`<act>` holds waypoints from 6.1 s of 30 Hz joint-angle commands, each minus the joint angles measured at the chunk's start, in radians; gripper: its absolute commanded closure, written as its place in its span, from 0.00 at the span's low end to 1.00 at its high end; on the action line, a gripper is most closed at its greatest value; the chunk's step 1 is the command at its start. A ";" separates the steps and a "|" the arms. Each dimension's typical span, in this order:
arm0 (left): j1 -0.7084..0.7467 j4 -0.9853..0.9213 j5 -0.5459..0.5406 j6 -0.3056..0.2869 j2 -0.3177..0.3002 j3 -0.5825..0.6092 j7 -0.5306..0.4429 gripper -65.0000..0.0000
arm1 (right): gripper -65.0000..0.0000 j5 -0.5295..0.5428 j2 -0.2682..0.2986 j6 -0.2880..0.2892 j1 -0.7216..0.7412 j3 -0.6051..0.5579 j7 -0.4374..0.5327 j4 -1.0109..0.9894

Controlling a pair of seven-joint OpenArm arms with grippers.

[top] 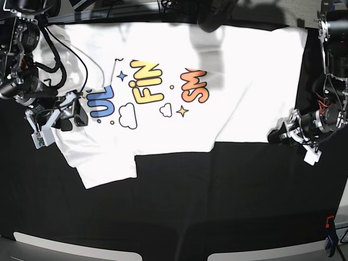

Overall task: Layout the t-shirt on the table in an organized manner, then fold the t-shirt properly
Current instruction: 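Grasp the shirt side edges with both grippers, then fold the shirt lengthwise with both grippers, bringing the side over the print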

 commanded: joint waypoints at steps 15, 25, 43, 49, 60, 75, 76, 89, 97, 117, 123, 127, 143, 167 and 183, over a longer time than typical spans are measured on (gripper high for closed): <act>-0.022 0.012 0.006 -0.010 -0.016 -0.001 -0.043 1.00 | 0.55 -0.078 0.014 -0.009 0.024 0.009 0.120 0.016; -0.022 0.059 0.006 -0.010 -0.016 -0.001 -0.035 1.00 | 0.55 -0.211 -0.058 -0.074 0.324 0.009 0.212 -0.291; -0.022 0.077 0.006 -0.010 -0.016 -0.001 0.003 1.00 | 0.55 -0.604 -0.064 -0.029 0.712 0.009 0.413 -1.019; -0.022 0.077 0.006 -0.010 -0.016 -0.001 0.003 1.00 | 0.55 -0.604 -0.097 -0.024 0.710 0.009 0.393 -1.054; -0.022 0.077 0.005 -0.010 -0.016 -0.001 0.003 1.00 | 0.70 -0.653 -0.163 -0.004 0.710 0.009 0.411 -1.089; -0.042 0.078 0.006 -0.011 -0.016 -0.001 -0.046 1.00 | 1.00 -0.592 -0.147 0.025 0.710 0.009 0.328 -0.980; -0.047 0.079 0.006 -0.011 -0.016 -0.001 -0.046 1.00 | 1.00 -0.592 -0.147 0.050 0.710 0.009 0.313 -0.962; -0.061 0.081 0.300 -0.040 0.058 0.000 -0.175 1.00 | 1.00 -0.498 -0.146 0.188 0.709 0.009 0.237 -0.868; -0.061 0.192 0.385 0.013 0.066 0.000 -0.207 1.00 | 1.00 -0.497 -0.131 0.197 0.709 0.009 0.216 -0.842; -0.109 0.349 0.583 0.201 0.046 0.000 -0.246 1.00 | 1.00 -0.434 0.012 0.197 0.728 0.009 0.180 -0.806; -0.140 0.350 0.579 0.200 0.030 0.000 -0.245 1.00 | 1.00 -0.380 0.025 0.197 0.740 0.009 0.167 -0.798; -0.130 0.350 0.579 0.200 0.031 0.000 -0.234 1.00 | 1.00 -0.332 0.024 0.197 0.709 0.009 0.134 -0.731; 0.184 0.719 0.507 0.200 -0.070 0.000 -0.212 1.00 | 1.00 -0.154 0.014 0.197 0.246 0.257 -0.020 -0.212; 0.465 0.900 0.459 0.201 -0.183 -0.001 -0.103 1.00 | 1.00 0.090 0.014 0.197 -0.182 0.542 -0.087 -0.060; 0.465 0.900 0.459 0.201 -0.183 -0.001 -0.103 1.00 | 0.61 0.089 0.014 0.197 -0.129 0.490 -0.017 -0.060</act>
